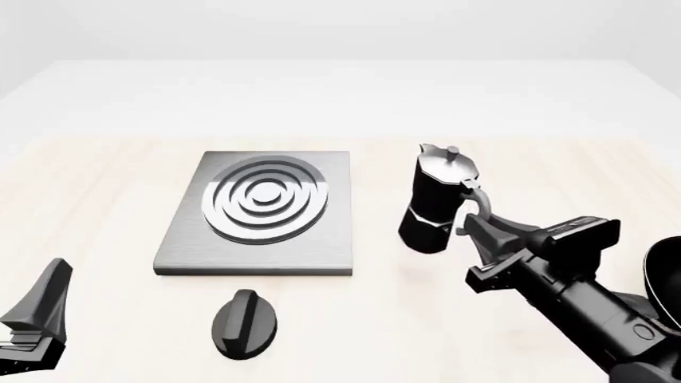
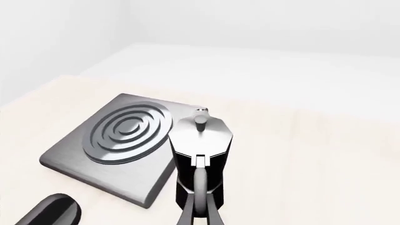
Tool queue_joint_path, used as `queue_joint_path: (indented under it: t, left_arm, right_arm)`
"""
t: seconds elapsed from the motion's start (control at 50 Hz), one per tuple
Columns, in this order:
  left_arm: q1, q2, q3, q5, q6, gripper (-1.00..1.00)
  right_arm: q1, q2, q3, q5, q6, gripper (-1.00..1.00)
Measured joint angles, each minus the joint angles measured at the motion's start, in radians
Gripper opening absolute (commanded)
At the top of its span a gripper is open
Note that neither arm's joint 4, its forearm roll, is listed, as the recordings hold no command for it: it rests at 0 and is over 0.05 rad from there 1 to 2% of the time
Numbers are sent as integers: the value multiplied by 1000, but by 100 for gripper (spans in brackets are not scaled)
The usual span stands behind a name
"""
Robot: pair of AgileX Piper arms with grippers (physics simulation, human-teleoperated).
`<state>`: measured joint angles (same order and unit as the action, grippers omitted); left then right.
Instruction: Put the moka pot on the stove.
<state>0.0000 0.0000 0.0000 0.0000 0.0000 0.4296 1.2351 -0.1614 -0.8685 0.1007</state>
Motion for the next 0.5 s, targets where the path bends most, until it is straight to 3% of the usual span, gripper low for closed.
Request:
queue_joint_path:
  t: [0.5]
  left_arm:
    - [0,0,0,0,0,100]
  right_arm:
    - [15,-127,-120,194,-24,-100]
